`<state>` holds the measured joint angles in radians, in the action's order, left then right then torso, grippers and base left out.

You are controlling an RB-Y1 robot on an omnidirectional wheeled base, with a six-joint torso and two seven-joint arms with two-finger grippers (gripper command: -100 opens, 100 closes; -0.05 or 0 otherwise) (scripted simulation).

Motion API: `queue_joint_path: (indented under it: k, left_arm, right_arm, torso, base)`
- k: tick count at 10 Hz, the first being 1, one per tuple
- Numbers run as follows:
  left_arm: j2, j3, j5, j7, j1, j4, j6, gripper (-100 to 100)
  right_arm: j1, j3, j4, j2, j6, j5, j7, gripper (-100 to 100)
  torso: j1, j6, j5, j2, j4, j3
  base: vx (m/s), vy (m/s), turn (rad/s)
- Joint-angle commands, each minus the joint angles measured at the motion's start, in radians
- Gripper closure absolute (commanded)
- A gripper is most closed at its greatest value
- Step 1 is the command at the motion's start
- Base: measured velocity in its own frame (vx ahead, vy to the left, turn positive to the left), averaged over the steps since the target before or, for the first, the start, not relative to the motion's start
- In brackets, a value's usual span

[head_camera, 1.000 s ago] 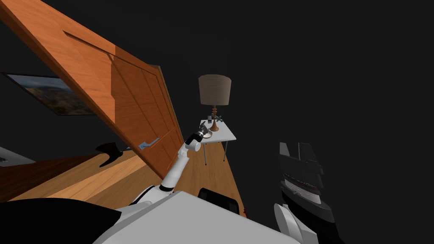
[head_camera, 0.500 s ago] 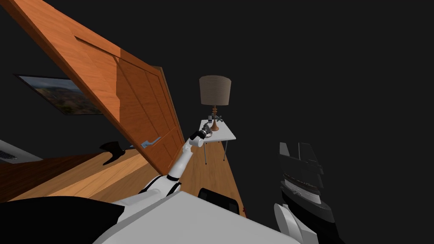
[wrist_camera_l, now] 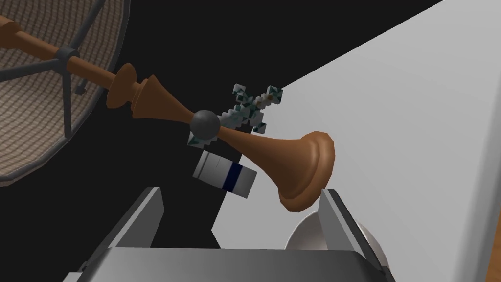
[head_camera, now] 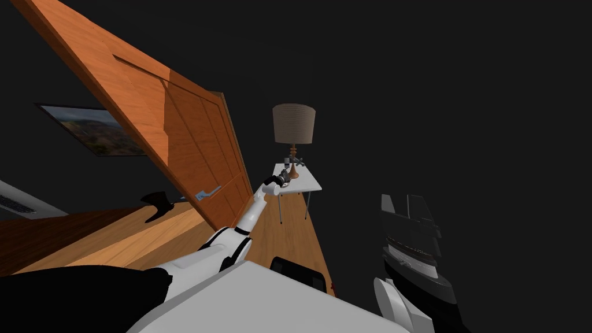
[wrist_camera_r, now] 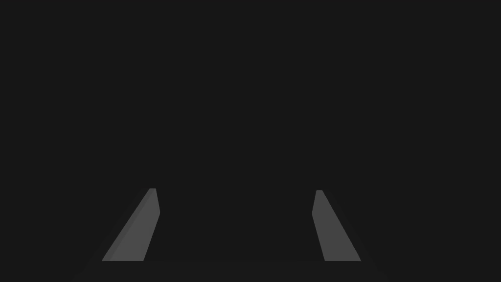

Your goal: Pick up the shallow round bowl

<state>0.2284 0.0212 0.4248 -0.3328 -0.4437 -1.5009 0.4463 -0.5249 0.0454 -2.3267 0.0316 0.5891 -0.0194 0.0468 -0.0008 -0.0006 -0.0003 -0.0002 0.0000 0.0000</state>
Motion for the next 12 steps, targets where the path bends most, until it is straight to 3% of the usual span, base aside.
queue_joint_path:
  k: [1, 2, 3, 4, 5, 6, 7, 8, 11, 12]
  left_arm:
    - [0.000, -0.006, 0.008, -0.008, -0.049, 0.050, 0.050, -100]
    - [0.000, -0.006, 0.008, -0.008, -0.049, 0.057, 0.071, -100]
    - [0.008, -0.013, 0.019, -0.014, -0.091, 0.097, 0.103, -100]
    - [0.008, -0.013, 0.019, -0.014, -0.093, 0.110, 0.120, -100]
    - [0.016, -0.021, 0.030, -0.019, -0.135, 0.151, 0.152, -100]
    - [0.016, -0.021, 0.030, -0.019, -0.135, 0.163, 0.167, -100]
    - [0.026, -0.029, 0.039, -0.024, -0.174, 0.199, 0.203, -100]
    - [0.026, -0.029, 0.039, -0.024, -0.174, 0.214, 0.214, -100]
    - [0.046, -0.047, 0.054, -0.032, -0.247, 0.292, 0.300, -100]
    - [0.046, -0.047, 0.054, -0.032, -0.247, 0.314, 0.301, -100]
  right_arm:
    - [0.000, 0.000, 0.000, 0.000, 0.000, 0.000, 0.000, 0]
    - [0.000, 0.000, 0.000, 0.000, 0.000, 0.000, 0.000, 0]
    - [0.000, 0.000, 0.000, 0.000, 0.000, 0.000, 0.000, 0]
    - [0.000, 0.000, 0.000, 0.000, 0.000, 0.000, 0.000, 0]
    - [0.000, 0.000, 0.000, 0.000, 0.000, 0.000, 0.000, 0]
    - [0.000, 0.000, 0.000, 0.000, 0.000, 0.000, 0.000, 0]
    - [0.000, 0.000, 0.000, 0.000, 0.000, 0.000, 0.000, 0]
    - [0.000, 0.000, 0.000, 0.000, 0.000, 0.000, 0.000, 0]
    - [0.000, 0.000, 0.000, 0.000, 0.000, 0.000, 0.000, 0]
    - [0.000, 0.000, 0.000, 0.000, 0.000, 0.000, 0.000, 0]
  torso:
    - [0.000, 0.000, 0.000, 0.000, 0.000, 0.000]
    - [0.000, 0.000, 0.000, 0.000, 0.000, 0.000]
    - [0.000, 0.000, 0.000, 0.000, 0.000, 0.000]
    - [0.000, 0.000, 0.000, -0.001, 0.000, 0.000]
    - [0.000, 0.000, 0.000, -0.001, 0.000, 0.000]
    - [0.000, 0.000, 0.000, -0.001, 0.000, -0.001]
    - [0.000, 0.000, 0.000, -0.001, 0.000, -0.001]
    - [0.000, 0.000, 0.000, -0.002, 0.000, -0.001]
    - [0.001, 0.000, 0.000, -0.002, 0.000, -0.001]
    - [0.001, 0.000, 0.000, -0.002, 0.000, -0.001]
  base:
    - [-0.002, -0.016, 0.042]
    - [0.001, -0.014, 0.023]
    - [0.005, -0.013, 0.042]
    - [0.007, -0.012, 0.026]
    - [0.011, -0.015, 0.044]
    - [0.014, -0.014, 0.035]
    - [0.023, -0.014, 0.061]
    - [0.020, -0.012, 0.024]
    - [0.023, -0.011, 0.049]
    - [0.028, -0.009, 0.023]
